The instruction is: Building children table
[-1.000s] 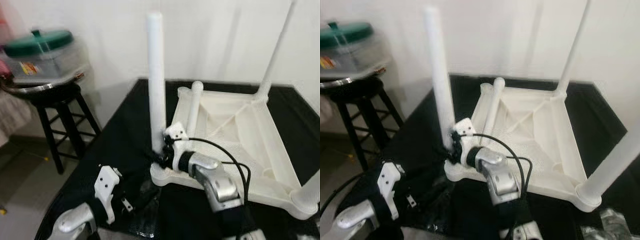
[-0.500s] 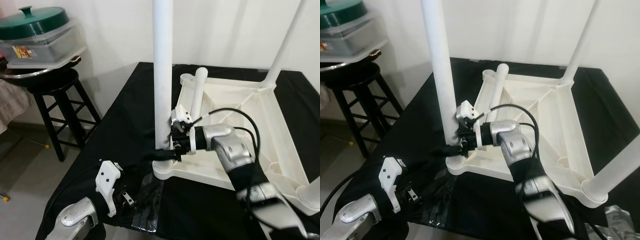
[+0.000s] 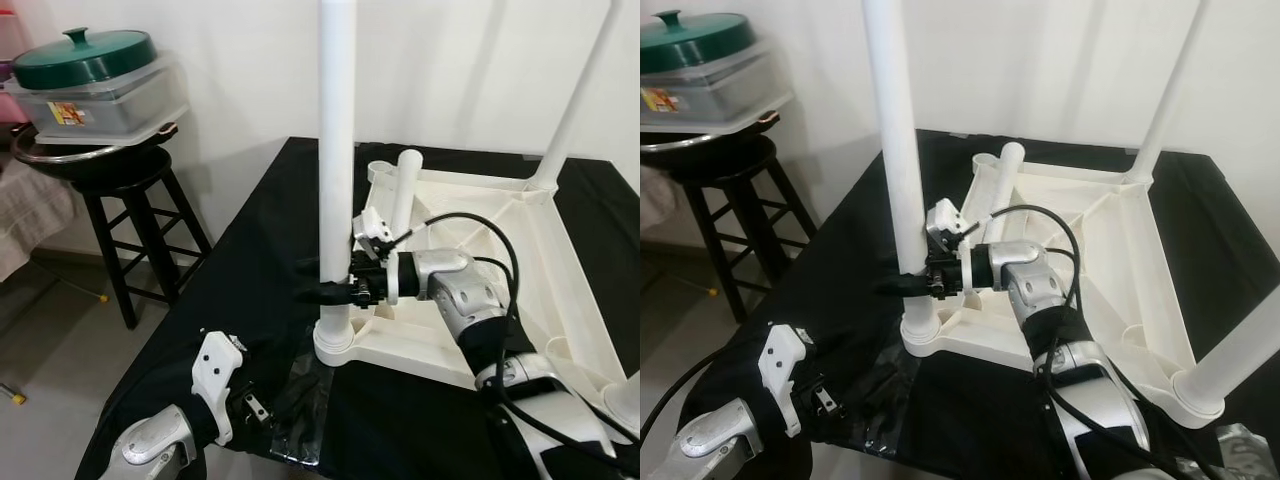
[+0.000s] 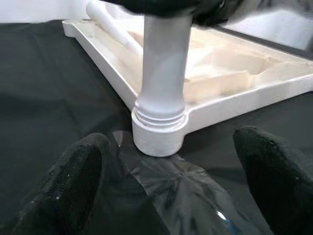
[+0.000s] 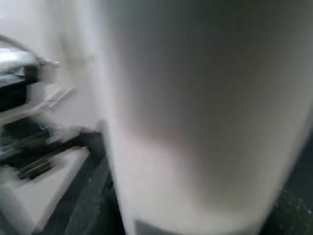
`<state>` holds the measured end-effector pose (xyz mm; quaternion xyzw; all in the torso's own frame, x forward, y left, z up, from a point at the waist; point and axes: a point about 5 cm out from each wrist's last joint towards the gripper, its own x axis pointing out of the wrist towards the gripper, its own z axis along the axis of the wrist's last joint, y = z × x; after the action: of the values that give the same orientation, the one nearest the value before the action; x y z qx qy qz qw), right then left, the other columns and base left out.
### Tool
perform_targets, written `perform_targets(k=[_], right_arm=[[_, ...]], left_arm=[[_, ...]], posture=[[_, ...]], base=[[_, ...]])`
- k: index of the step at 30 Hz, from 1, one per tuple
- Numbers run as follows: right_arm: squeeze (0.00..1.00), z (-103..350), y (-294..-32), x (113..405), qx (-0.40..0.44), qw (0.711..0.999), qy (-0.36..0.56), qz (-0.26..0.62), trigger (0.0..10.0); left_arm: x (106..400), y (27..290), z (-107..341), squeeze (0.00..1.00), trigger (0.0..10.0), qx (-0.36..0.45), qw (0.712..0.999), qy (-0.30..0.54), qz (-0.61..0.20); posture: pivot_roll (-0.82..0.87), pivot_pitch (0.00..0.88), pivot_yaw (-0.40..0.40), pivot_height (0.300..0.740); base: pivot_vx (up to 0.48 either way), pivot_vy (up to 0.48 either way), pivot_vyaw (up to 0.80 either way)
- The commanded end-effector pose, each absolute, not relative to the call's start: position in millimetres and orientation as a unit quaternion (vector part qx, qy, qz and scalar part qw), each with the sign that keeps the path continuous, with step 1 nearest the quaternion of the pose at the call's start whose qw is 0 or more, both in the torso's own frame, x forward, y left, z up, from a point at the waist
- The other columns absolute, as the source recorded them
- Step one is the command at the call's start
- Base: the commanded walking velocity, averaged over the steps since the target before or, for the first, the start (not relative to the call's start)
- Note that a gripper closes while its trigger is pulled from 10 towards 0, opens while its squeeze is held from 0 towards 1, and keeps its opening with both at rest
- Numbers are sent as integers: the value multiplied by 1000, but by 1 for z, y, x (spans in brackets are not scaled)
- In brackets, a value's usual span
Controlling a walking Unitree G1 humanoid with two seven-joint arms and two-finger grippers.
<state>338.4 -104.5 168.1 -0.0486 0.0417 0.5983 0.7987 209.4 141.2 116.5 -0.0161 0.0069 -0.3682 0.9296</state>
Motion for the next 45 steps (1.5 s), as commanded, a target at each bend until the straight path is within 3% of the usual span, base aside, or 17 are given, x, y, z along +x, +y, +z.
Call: perform_targets(k=[1, 2, 4, 6, 14, 15, 16, 17, 25, 26, 27, 32, 35, 36, 37, 38, 45], right_arm=[[0, 124, -112, 330, -91, 842, 150, 510, 0], [0, 124, -112, 330, -91, 842, 150, 510, 0], [0, 108, -92, 293, -87, 887, 178, 417, 0], [0, 108, -89, 282, -85, 898, 175, 394, 0], [0, 123, -91, 300, -76, 919, 156, 354, 0], [0, 126, -87, 303, -80, 918, 155, 357, 5451], [0, 133, -81, 304, -72, 912, 147, 377, 10000], [1000, 142, -75, 305, -60, 898, 138, 413, 10000], [1000, 178, -66, 312, -97, 826, 36, 554, 10000], [12, 183, -68, 316, -112, 790, 25, 603, 10000], [0, 187, -70, 321, -116, 766, 23, 632, 10000], [0, 193, -68, 334, -103, 717, 35, 688, 10000], [0, 193, -67, 337, -103, 707, 46, 698, 10000], [0, 193, -66, 340, -96, 703, 53, 703, 4392], [0, 193, -66, 340, -96, 703, 53, 703, 4392], [0, 193, -65, 344, -88, 705, 61, 701, 0], [0, 186, -72, 354, -45, 740, 73, 667, 0]], left_arm=[[208, 142, 123, 0, 10000, -24, 929, -13, -370], [208, 142, 123, 0, 10000, -24, 929, -13, -370], [206, 145, 124, 0, 10000, -26, 928, -14, -370], [206, 146, 124, 0, 10000, -25, 928, -13, -373], [207, 145, 122, 0, 10000, -26, 921, -4, -390], [207, 145, 122, 0, 10000, -27, 922, -5, -386], [207, 145, 122, 0, 10000, -27, 923, -5, -383], [208, 145, 121, 0, 10000, -28, 924, -6, -381], [210, 142, 120, 0, 10000, -29, 924, -6, -380], [211, 141, 120, 0, 10000, -30, 924, -5, -381], [212, 141, 119, 0, 10000, -31, 923, -5, -382], [213, 141, 118, 0, 10000, -32, 924, -2, -382], [213, 141, 118, 0, 10000, -32, 924, -2, -381], [213, 141, 117, 0, 10000, -31, 924, -1, -380], [213, 141, 117, 0, 10000, -31, 924, -1, -380], [214, 141, 117, 0, 10000, -31, 925, -1, -380], [215, 142, 117, 0, 10000, -33, 926, -2, -377]], posture=[[13, 43, 1, 740], [13, 43, 1, 740], [-29, 68, 24, 740], [-29, 68, 24, 740], [-34, 56, 39, 740], [-27, 45, 37, 740], [-22, 41, 33, 740], [-18, 37, 31, 740], [-14, 23, 27, 740], [-9, 13, 27, 740], [-6, 9, 25, 740], [13, 0, 25, 740], [13, 0, 25, 740], [18, 0, 24, 740], [18, 0, 24, 740], [22, 0, 19, 740], [18, 0, 20, 740]], base=[[0, 0, 0], [0, 0, 0], [0, 0, 0], [0, 0, 0], [0, 0, 0], [0, 0, 0], [0, 0, 0], [0, 0, 0], [0, 0, 0], [0, 0, 0], [0, 0, 0], [0, 0, 0], [0, 0, 0], [0, 0, 0], [0, 0, 0], [0, 0, 0], [0, 0, 0]])
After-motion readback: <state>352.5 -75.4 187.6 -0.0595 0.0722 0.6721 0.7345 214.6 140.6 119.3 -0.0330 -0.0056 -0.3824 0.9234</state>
